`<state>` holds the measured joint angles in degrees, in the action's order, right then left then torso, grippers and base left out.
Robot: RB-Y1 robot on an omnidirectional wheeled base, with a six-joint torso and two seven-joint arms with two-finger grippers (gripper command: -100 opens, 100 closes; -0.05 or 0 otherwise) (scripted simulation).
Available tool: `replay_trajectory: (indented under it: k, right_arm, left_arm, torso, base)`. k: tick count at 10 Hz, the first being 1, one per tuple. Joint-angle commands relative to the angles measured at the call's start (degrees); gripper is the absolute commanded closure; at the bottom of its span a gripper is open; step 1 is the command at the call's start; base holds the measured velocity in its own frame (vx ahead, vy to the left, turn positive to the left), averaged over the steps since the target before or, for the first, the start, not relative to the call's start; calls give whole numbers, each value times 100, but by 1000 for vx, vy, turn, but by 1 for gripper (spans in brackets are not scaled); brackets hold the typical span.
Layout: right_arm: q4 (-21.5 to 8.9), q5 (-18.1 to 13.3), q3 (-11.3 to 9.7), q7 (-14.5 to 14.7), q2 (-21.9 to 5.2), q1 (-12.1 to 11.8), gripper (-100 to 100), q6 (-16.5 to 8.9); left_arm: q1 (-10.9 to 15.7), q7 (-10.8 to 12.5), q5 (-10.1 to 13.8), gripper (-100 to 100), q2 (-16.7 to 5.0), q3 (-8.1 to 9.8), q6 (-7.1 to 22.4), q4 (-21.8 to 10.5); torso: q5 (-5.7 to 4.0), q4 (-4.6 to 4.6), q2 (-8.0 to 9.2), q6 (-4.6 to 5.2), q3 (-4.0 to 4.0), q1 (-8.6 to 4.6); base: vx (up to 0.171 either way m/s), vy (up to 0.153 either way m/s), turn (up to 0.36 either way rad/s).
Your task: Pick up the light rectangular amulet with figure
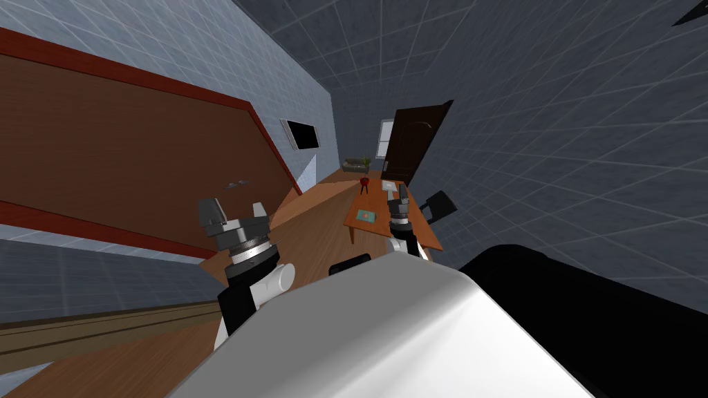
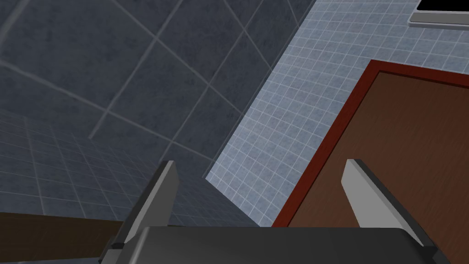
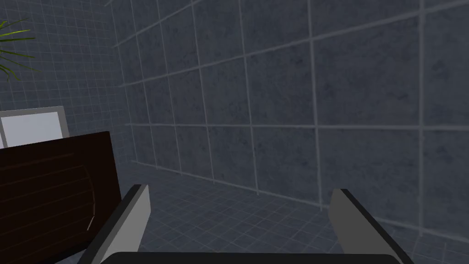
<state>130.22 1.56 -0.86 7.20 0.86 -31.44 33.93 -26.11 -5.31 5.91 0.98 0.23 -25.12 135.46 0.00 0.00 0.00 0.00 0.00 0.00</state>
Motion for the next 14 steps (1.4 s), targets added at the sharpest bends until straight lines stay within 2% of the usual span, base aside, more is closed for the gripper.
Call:
replay_trajectory:
  k: [1,5,8,10,11,13,14]
  right_arm:
    - [-91,-47,-10,48,-200,-17,-100,1]
    - [-466,-227,-71,213,-765,-76,-100,3]
    - [-939,-451,-190,392,-1275,-139,-100,4]
    - [-1367,-643,-318,529,-1639,-183,-100,5]
    - [-1374,-643,-318,529,-1689,-183,-100,5]
    - [-1753,-866,-487,675,-2070,-217,-100,9]
    - [-1871,-866,-487,675,-2082,-217,-100,9]
  left_arm:
    - [0,0,0,0,0,0,0,0]
    - [0,0,0,0,-1,0,0,0]
    - [0,0,0,0,0,0,0,0]
    - [0,0,0,0,-1,0,0,0]
    - [0,0,0,0,-1,0,0,0]
    - [0,0,0,0,0,0,0,0]
    - [0,0,0,0,0,0,0,0]
  torso:
    - [0,0,0,0,0,0]
    - [-5,-2,-8,0,-5,-23]
    - [-5,0,1,0,1,-23]
    - [-6,0,3,-1,1,-25]
    - [-6,0,1,0,0,-25]
    - [-4,0,-1,-1,0,-13]
    - [-3,0,-1,-1,-1,-14]
  base:
    - [37,-33,19]
    - [23,-53,38]
    - [-7,-53,67]
    - [-6,-58,114]
    - [-4,-41,19]
    - [-3,-27,99]
    - [0,-24,57]
